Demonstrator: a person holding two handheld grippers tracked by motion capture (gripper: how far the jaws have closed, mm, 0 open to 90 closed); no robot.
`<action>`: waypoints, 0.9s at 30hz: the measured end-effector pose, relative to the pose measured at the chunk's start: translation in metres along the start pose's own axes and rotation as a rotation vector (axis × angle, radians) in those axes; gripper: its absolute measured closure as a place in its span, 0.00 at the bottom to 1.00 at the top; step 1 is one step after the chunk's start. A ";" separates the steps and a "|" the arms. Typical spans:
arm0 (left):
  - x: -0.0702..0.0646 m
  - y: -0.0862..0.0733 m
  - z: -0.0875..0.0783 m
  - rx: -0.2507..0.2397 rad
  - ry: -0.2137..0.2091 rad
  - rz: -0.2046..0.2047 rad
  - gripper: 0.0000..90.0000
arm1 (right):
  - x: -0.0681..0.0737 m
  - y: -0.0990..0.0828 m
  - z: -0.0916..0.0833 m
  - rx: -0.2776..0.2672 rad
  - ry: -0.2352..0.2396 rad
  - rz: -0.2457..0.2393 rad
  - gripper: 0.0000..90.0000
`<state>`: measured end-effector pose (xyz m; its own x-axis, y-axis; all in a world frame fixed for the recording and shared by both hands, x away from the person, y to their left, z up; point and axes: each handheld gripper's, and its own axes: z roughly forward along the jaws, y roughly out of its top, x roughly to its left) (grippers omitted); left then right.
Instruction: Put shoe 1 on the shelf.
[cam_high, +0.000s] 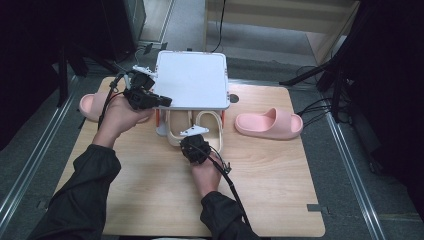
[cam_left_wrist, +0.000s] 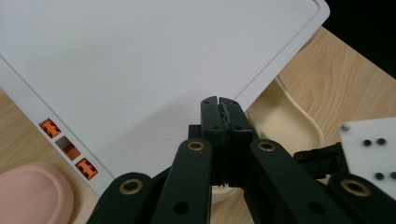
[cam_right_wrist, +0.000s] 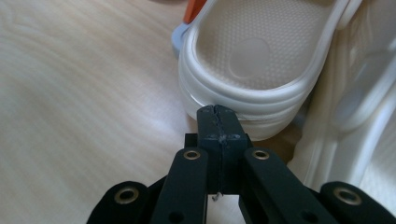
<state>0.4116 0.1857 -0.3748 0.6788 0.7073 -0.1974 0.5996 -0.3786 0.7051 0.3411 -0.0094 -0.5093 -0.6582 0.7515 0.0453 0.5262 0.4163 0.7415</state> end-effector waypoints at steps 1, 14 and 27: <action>0.000 0.000 0.000 0.000 -0.001 0.001 0.99 | 0.000 0.002 0.003 0.003 -0.006 0.000 1.00; 0.001 -0.001 -0.001 -0.003 -0.009 -0.003 0.99 | -0.005 0.018 0.021 -0.018 -0.029 0.023 1.00; 0.001 -0.001 -0.001 -0.003 -0.009 -0.014 0.99 | -0.011 -0.031 -0.045 -0.043 0.055 0.035 1.00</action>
<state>0.4111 0.1873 -0.3750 0.6744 0.7069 -0.2131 0.6076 -0.3674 0.7042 0.3083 -0.0538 -0.5023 -0.6693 0.7351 0.1076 0.5266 0.3671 0.7668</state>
